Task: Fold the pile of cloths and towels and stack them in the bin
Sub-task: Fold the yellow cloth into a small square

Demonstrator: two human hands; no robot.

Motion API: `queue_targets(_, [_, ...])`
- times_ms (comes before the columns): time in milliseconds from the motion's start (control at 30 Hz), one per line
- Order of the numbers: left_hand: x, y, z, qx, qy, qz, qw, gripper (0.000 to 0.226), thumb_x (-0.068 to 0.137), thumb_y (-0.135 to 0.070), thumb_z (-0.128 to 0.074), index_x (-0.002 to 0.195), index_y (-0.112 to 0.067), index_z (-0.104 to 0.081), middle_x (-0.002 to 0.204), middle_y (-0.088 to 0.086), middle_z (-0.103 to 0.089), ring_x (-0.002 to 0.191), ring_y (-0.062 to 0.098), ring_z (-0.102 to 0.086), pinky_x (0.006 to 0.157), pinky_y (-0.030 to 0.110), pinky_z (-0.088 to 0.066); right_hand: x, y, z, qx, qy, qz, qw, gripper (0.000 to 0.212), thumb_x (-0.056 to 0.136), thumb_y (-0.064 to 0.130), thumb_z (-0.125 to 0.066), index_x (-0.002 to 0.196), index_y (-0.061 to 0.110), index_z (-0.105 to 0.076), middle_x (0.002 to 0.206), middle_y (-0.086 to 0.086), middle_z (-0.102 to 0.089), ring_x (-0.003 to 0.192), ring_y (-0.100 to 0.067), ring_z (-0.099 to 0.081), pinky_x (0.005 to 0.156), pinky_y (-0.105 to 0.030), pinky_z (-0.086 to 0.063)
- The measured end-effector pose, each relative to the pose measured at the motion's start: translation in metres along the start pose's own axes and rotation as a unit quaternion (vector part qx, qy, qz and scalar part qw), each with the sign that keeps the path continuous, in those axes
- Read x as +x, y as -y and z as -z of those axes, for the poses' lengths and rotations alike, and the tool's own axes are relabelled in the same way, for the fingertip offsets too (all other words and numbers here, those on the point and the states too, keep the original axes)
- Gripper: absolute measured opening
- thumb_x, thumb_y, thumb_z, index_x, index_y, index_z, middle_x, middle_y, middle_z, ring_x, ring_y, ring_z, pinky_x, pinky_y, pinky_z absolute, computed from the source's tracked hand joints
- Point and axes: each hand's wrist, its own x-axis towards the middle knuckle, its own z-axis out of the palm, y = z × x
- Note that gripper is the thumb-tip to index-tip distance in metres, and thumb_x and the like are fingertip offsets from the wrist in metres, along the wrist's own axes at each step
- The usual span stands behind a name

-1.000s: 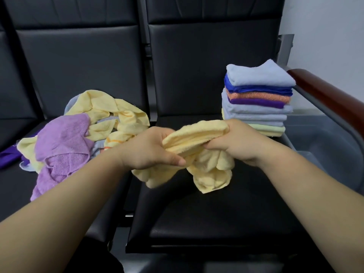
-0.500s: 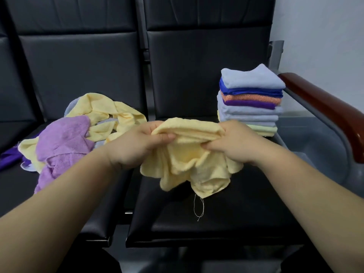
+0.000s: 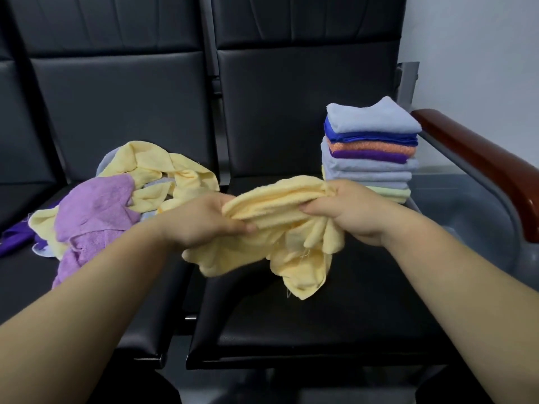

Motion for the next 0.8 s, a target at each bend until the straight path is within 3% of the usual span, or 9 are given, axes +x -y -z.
queue_targets(133, [0.005, 0.004, 0.002, -0.311, -0.016, -0.025, 0.95, 0.034, 0.092, -0.014, -0.069, 0.126, -0.009, -0.066, 0.124, 0.016, -0.071, 0.115, 0.034, -0.068, 0.092, 0.046, -0.058, 0.004, -0.008, -0.003, 0.105, 0.036, 0.001, 0.994, 0.042, 0.085, 0.018, -0.083, 0.125, 0.017, -0.071, 0.119, -0.004, -0.077, 0.113, -0.024, -0.073, 0.102, -0.05, -0.056])
queue_targets(233, [0.009, -0.001, 0.001, -0.374, -0.035, -0.045, 0.926, 0.043, 0.089, -0.016, -0.07, 0.13, -0.006, -0.062, 0.124, 0.019, -0.07, 0.112, 0.035, -0.07, 0.085, 0.045, -0.058, 0.004, -0.007, -0.004, -0.157, 0.032, -0.019, 0.987, 0.039, 0.079, 0.027, -0.088, 0.114, 0.02, -0.073, 0.11, -0.002, -0.078, 0.103, -0.022, -0.075, 0.09, -0.042, -0.061])
queue_targets(333, [0.004, -0.004, 0.004, -0.095, -0.031, -0.045, 0.994, 0.036, 0.082, -0.015, -0.085, 0.113, -0.009, -0.069, 0.103, 0.009, -0.076, 0.095, 0.019, -0.074, 0.075, 0.035, -0.059, 0.009, -0.005, -0.007, -0.354, -0.037, -0.02, 0.934, 0.023, 0.089, 0.029, -0.074, 0.094, 0.007, -0.07, 0.09, -0.01, -0.073, 0.08, -0.026, -0.066, 0.07, -0.037, -0.051])
queue_targets(400, [0.002, -0.002, 0.005, 0.143, 0.002, -0.017, 0.99, 0.026, 0.076, -0.022, -0.091, 0.092, -0.018, -0.071, 0.084, 0.0, -0.075, 0.078, 0.01, -0.07, 0.069, 0.031, -0.055, 0.011, -0.009, -0.002, -0.274, -0.07, -0.01, 0.959, 0.024, 0.092, 0.033, -0.071, 0.094, 0.009, -0.072, 0.087, -0.006, -0.072, 0.081, -0.025, -0.065, 0.073, -0.04, -0.052])
queue_targets(433, [0.0, -0.002, 0.005, 0.167, -0.001, -0.002, 0.986, 0.022, 0.077, -0.024, -0.089, 0.088, -0.019, -0.071, 0.08, -0.002, -0.074, 0.074, 0.009, -0.069, 0.068, 0.028, -0.055, 0.011, -0.011, 0.0, -0.184, -0.067, -0.007, 0.981, 0.021, 0.091, 0.034, -0.073, 0.098, 0.015, -0.076, 0.093, -0.003, -0.076, 0.089, -0.025, -0.07, 0.083, -0.044, -0.057])
queue_targets(533, [-0.006, -0.004, 0.006, -0.057, -0.034, 0.0, 0.998, 0.01, 0.09, -0.011, -0.074, 0.099, -0.01, -0.07, 0.077, -0.002, -0.076, 0.07, 0.008, -0.072, 0.058, 0.019, -0.054, 0.006, -0.014, -0.001, 0.058, 0.003, 0.007, 0.998, 0.026, 0.092, 0.019, -0.076, 0.118, 0.019, -0.075, 0.115, -0.005, -0.078, 0.111, -0.025, -0.073, 0.102, -0.051, -0.056])
queue_targets(600, [-0.007, -0.005, 0.011, -0.251, -0.022, -0.023, 0.967, 0.023, 0.092, -0.007, -0.069, 0.115, -0.004, -0.067, 0.096, 0.008, -0.077, 0.086, 0.018, -0.075, 0.066, 0.027, -0.059, -0.001, -0.012, -0.007, 0.104, 0.048, 0.003, 0.993, 0.034, 0.091, 0.009, -0.077, 0.124, 0.018, -0.072, 0.118, -0.003, -0.078, 0.113, -0.02, -0.073, 0.1, -0.044, -0.056])
queue_targets(700, [-0.005, -0.012, 0.015, -0.373, -0.013, -0.059, 0.926, 0.043, 0.092, -0.012, -0.066, 0.132, 0.002, -0.058, 0.122, 0.023, -0.068, 0.111, 0.037, -0.069, 0.085, 0.043, -0.06, -0.007, -0.003, -0.01, -0.051, 0.041, -0.009, 0.998, 0.04, 0.082, 0.016, -0.087, 0.118, 0.026, -0.072, 0.111, 0.009, -0.079, 0.106, -0.01, -0.074, 0.094, -0.033, -0.058])
queue_targets(800, [-0.01, -0.031, 0.018, -0.34, -0.011, -0.063, 0.938, 0.038, 0.09, -0.01, -0.07, 0.127, -0.002, -0.062, 0.115, 0.017, -0.072, 0.105, 0.033, -0.071, 0.08, 0.039, -0.06, -0.009, 0.021, -0.003, -0.249, -0.027, -0.01, 0.968, 0.023, 0.083, 0.028, -0.084, 0.102, 0.022, -0.073, 0.098, 0.0, -0.076, 0.096, -0.02, -0.072, 0.084, -0.035, -0.057])
